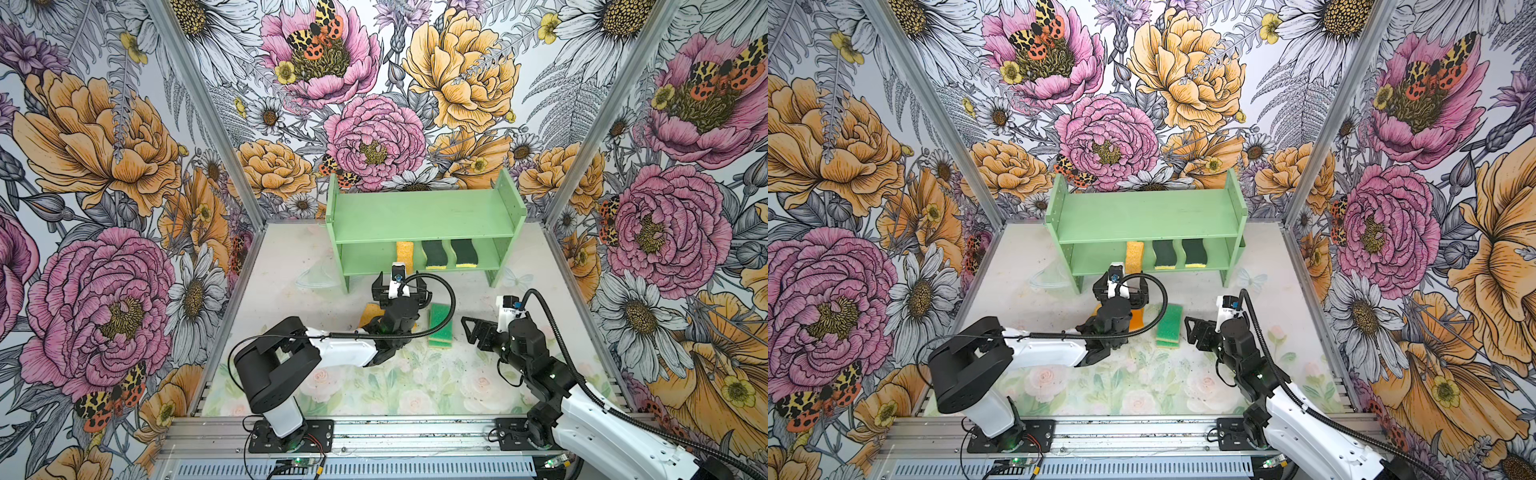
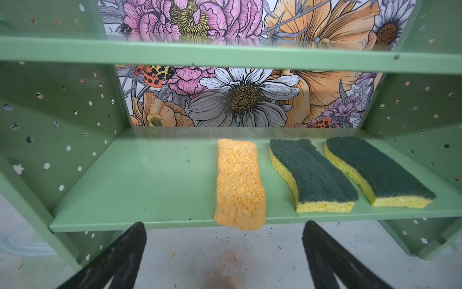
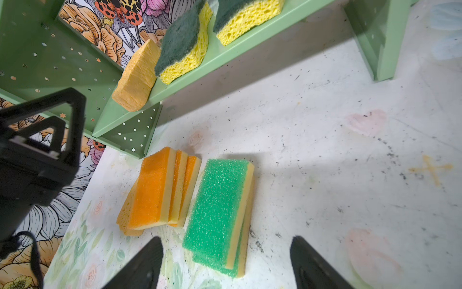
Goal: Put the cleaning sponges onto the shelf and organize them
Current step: 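Withdraw the open left gripper from the shelf toward the robot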
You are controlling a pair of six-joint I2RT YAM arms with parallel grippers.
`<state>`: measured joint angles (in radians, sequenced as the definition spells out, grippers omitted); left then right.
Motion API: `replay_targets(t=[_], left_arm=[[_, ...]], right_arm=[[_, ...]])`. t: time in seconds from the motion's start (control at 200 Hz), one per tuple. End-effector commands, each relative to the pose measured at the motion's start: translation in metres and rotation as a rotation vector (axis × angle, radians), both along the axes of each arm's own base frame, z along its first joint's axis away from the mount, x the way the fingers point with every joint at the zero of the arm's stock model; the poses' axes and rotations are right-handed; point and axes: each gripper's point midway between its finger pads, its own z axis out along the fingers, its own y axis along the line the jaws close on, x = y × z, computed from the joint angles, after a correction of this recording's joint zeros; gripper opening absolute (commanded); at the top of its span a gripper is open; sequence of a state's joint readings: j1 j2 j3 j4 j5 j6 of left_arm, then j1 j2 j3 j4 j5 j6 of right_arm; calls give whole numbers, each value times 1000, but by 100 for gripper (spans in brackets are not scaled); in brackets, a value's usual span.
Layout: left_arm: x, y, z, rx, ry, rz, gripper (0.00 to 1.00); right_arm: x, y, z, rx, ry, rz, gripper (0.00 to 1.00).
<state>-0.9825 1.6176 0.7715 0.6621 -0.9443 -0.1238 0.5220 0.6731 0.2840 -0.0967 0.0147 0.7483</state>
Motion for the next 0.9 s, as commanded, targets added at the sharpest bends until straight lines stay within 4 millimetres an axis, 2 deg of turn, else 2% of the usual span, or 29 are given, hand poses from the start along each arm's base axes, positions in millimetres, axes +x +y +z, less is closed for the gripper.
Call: replay_targets(t=[0.0,0.075,0.35,0.46,0.73,0.895], left_arm=[[-10,8,-13,66,87,-52,99],[-16,18,-16,90,147,-72,99],[-43,76,-57,53,399,-128,99],[-55,80,-72,30,442,-195,99],[-71,99,-110,60,566,-163,99],[-76,105,-121,31,586,-149,99]], right_arm=[[2,-2,8,17,-18,-14,82],[2,0,11,23,-19,-7,82],[1,1,16,35,-29,1,82],[2,1,16,36,-30,-2,82],[3,1,18,38,-29,-3,82],[3,1,17,36,-24,-8,82]])
